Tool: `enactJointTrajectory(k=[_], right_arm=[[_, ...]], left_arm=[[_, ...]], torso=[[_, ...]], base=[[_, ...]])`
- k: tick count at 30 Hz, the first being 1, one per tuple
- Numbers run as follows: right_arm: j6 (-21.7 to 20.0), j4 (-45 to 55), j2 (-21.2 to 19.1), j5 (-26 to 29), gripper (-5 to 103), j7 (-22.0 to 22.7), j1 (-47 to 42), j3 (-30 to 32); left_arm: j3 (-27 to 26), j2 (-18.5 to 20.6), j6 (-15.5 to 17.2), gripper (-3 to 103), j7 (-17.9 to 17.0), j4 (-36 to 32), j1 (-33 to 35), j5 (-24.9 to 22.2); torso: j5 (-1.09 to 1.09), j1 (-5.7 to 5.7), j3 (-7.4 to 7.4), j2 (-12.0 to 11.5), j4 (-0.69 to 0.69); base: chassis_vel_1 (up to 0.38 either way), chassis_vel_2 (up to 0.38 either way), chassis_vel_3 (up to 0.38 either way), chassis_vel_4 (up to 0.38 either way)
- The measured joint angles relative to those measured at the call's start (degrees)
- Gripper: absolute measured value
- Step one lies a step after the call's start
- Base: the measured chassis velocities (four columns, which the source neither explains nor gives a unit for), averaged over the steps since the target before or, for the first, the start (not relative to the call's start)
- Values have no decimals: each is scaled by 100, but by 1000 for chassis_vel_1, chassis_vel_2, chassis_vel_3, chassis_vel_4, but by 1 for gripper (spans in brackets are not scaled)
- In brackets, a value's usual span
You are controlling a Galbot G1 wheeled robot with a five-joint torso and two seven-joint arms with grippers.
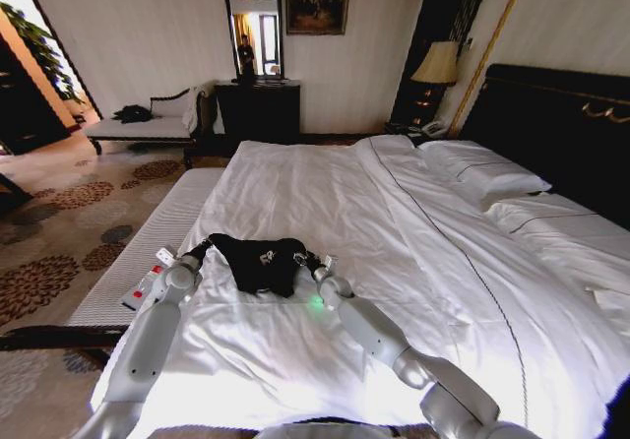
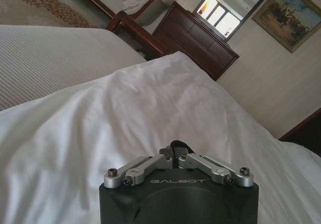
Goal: Fold the clothes on the bed.
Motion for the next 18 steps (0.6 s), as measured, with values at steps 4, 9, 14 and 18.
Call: enactJointTrajectory(k=[4,9,14,18], right_arm=[[0,-1,2,0,49,-21,3,-5],[-20,2,7,-3,33,-25,3,-7],[-20,90,6,-5,11,-25,3,29],[-10,172,-3,14,1,-36,29,79]], left_arm=[[-1,-8,-3,1,1,2,-1,4],[-1,-18,-4,1,5,15,-6,15],[-1,-14,-7,1,9,22,-21,19],[0,-8,-7,1,9,23,-44,18]], torso=[[0,0,0,0,0],[0,0,0,0,0],[0,0,0,0,0],[0,0,0,0,0]], base=[[0,0,0,0],[0,0,0,0],[0,0,0,0],[0,0,0,0]])
